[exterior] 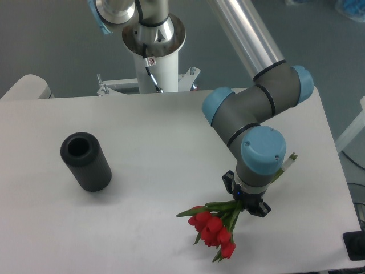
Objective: Insert the flowers into the vase
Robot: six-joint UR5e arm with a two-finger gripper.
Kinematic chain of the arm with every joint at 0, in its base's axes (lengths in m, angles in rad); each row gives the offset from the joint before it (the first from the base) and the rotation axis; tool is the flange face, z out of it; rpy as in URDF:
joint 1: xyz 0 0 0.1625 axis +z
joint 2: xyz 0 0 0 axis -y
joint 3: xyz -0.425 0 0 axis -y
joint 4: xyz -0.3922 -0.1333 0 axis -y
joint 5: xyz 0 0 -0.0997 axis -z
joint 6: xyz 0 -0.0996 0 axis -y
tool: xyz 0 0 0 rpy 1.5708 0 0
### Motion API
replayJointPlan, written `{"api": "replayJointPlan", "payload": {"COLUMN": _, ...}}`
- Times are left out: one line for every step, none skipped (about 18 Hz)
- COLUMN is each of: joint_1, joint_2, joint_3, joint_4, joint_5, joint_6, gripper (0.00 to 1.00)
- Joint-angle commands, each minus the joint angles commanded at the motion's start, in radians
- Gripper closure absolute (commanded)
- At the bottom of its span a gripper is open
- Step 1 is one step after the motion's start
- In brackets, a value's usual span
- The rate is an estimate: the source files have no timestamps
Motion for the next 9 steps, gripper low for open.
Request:
{"api": "replayJointPlan", "payload": {"joint_1": 0.000, "joint_2": 0.000, "joint_3": -0.002, "joint_4": 0.000, "joint_5": 0.002, "joint_6": 0.000, "gripper": 1.00}}
{"api": "replayJointPlan", "payload": {"joint_1": 0.000, "joint_2": -0.002, "joint_3": 0.000, "joint_4": -0.002, "joint_5": 0.002, "joint_6": 0.002, "gripper": 1.00}}
{"api": "replayJointPlan", "payload": {"joint_1": 0.000, "joint_2": -0.002, "joint_3": 0.000, "joint_4": -0.002, "joint_5": 0.000, "joint_6": 0.000, "gripper": 1.00}}
{"api": "replayJointPlan", "payload": {"joint_1": 0.000, "joint_2": -0.002, "joint_3": 0.000, "joint_4": -0.002, "joint_5": -0.002, "joint_6": 0.000, "gripper": 1.00}}
{"api": "replayJointPlan", "payload": {"joint_1": 0.000, "joint_2": -0.002, "joint_3": 0.002, "joint_4": -0.002, "joint_5": -0.005, "joint_6": -0.002, "gripper": 1.00}}
{"api": "replayJointPlan", "payload": {"joint_1": 0.002, "joint_2": -0.002, "joint_3": 0.002, "joint_4": -0.002, "joint_5": -0.011, "joint_6": -0.003, "gripper": 1.00}}
{"api": "replayJointPlan", "payload": {"joint_1": 0.002, "joint_2": -0.002, "joint_3": 0.000, "joint_4": -0.002, "joint_5": -0.014, "joint_6": -0.002, "gripper": 1.00}}
{"api": "replayJointPlan", "payload": {"joint_1": 0.002, "joint_2": -0.002, "joint_3": 0.000, "joint_4": -0.002, "joint_5": -0.014, "joint_6": -0.002, "gripper": 1.00}}
{"api": "replayJointPlan", "payload": {"joint_1": 0.002, "joint_2": 0.000, "joint_3": 0.000, "joint_4": -0.002, "joint_5": -0.014, "joint_6": -0.002, "gripper": 1.00}}
